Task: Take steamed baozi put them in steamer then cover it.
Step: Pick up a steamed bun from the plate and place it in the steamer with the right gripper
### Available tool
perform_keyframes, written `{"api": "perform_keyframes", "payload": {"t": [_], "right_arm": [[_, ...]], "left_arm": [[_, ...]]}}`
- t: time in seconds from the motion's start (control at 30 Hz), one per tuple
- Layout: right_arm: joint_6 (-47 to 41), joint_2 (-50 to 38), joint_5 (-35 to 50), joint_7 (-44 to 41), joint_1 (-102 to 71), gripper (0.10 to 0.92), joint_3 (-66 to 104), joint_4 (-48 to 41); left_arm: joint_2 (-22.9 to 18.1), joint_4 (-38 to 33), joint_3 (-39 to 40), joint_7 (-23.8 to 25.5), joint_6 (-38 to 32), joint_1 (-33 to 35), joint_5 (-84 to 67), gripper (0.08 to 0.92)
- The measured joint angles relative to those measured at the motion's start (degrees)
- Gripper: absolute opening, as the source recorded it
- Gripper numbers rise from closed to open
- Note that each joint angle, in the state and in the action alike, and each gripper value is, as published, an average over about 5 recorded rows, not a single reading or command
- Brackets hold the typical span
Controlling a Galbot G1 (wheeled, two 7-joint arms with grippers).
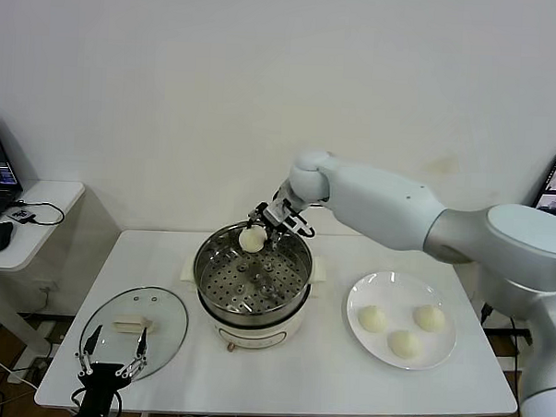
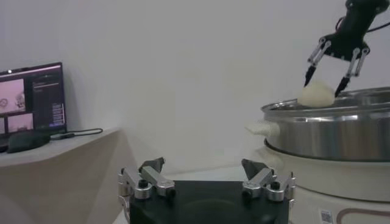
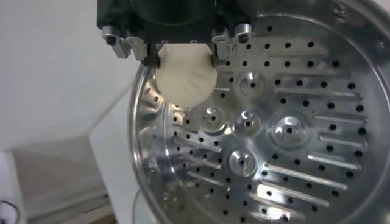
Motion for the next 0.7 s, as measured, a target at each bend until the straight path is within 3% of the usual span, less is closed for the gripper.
{"api": "perform_keyframes", "payload": {"t": [0.47, 0.7], "right_arm": [[6.0, 3.9, -6.8, 1.8, -2.7, 0.562, 0.1, -5.8], [7.0, 3.8, -7.6, 2.2, -2.6, 0.731, 0.0, -6.0]], "left_arm": [[0.1, 0.4, -0.1, 0.0, -0.1, -0.7, 0.0, 0.823], [-0.1, 0.3, -0.1, 0.1, -0.1, -0.6, 0.1, 0.823]]}}
